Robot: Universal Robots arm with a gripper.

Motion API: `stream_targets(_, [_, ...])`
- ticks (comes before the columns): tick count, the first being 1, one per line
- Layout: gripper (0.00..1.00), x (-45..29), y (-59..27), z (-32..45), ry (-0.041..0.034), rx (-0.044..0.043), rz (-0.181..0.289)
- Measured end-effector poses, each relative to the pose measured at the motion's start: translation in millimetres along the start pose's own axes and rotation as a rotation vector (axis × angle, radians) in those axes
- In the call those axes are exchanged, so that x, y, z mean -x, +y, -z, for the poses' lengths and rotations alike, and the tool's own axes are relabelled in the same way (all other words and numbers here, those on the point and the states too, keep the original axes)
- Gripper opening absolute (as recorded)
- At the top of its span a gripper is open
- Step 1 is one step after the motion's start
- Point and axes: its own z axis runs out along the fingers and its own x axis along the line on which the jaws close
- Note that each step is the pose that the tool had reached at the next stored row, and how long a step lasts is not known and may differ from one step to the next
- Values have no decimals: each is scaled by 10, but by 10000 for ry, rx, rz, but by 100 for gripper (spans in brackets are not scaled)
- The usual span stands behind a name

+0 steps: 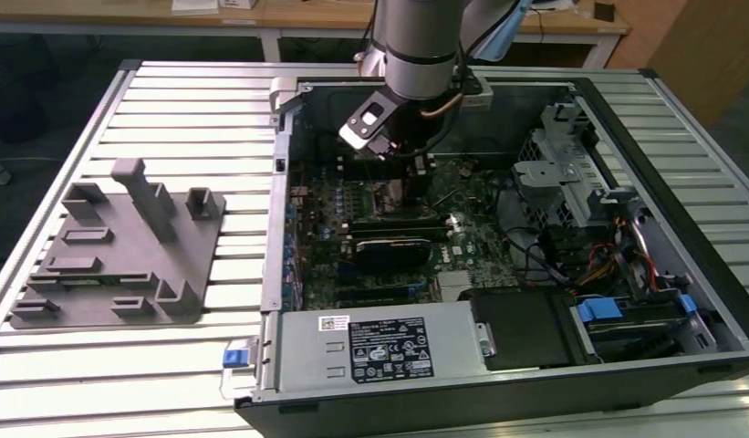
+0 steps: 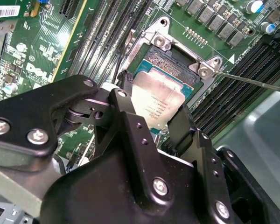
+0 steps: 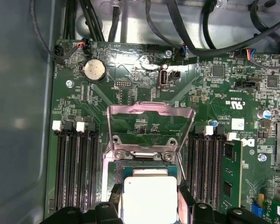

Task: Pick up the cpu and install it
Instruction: 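Place the cpu into insertion slot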

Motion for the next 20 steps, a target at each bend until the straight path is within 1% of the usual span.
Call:
stream_targets(10, [55,-3,-3,-54,-2,-3,-68])
stream_targets(13, [55,-3,-3,-61,-6,-9,-172])
stream_targets(18, [55,-4,-5,-62,2,-8,-187])
stream_targets(20, [55,-5,-18,-65,7,-6,-192])
